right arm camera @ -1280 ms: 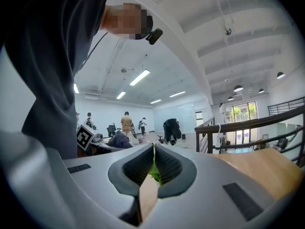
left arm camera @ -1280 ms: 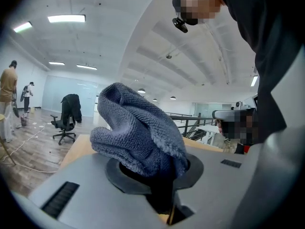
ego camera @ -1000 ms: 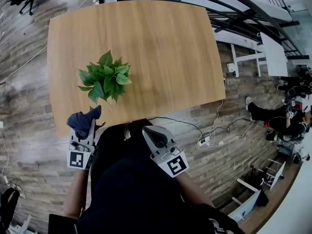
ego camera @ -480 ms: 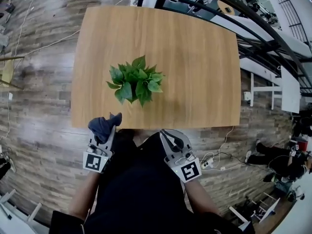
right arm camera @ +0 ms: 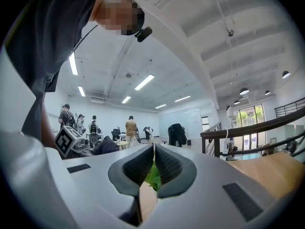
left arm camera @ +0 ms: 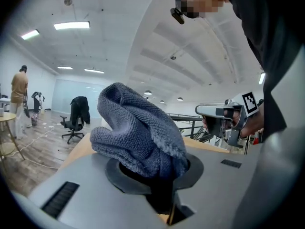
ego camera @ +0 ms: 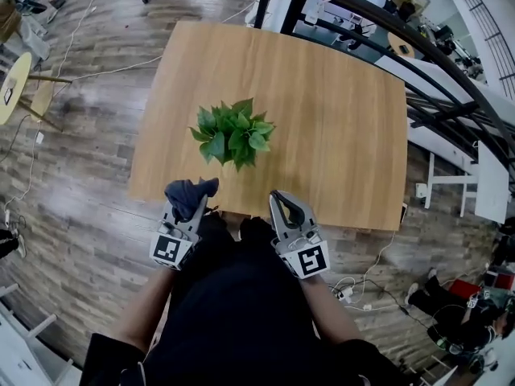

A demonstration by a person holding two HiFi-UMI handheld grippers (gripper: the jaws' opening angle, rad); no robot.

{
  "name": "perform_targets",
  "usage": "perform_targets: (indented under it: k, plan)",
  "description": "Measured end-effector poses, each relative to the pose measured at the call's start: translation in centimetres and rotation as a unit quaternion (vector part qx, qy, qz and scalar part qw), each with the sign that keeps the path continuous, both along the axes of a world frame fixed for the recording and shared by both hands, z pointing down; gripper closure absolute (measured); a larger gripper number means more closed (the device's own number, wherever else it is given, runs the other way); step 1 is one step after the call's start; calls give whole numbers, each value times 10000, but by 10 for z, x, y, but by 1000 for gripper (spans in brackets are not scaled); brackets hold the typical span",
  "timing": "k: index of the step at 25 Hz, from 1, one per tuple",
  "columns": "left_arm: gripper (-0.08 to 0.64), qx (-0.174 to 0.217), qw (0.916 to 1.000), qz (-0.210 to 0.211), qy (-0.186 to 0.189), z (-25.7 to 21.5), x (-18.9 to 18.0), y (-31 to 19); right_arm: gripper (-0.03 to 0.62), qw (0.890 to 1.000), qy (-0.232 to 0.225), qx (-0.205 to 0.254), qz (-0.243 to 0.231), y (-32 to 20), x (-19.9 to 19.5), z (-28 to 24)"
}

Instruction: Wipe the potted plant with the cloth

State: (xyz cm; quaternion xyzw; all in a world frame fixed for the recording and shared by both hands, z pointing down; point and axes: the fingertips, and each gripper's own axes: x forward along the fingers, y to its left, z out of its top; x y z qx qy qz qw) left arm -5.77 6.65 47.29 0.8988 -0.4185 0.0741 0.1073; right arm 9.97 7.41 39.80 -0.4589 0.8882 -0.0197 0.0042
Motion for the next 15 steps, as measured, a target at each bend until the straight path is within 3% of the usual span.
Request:
perform_targets:
  k: [5, 11, 15]
  plan:
    - [468, 60, 9996, -267, -15, 11, -16, -6, 574, 9996, -66, -264, -77, -6, -10, 26]
    - [468, -224, 9988, -420, 125, 23, -28, -33, 569, 9983, -22, -541, -225, -20, -22, 56]
    - [468, -333, 9988, -327, -170, 55, -39, -51, 422, 9960, 160, -862, -170, -35, -24, 88]
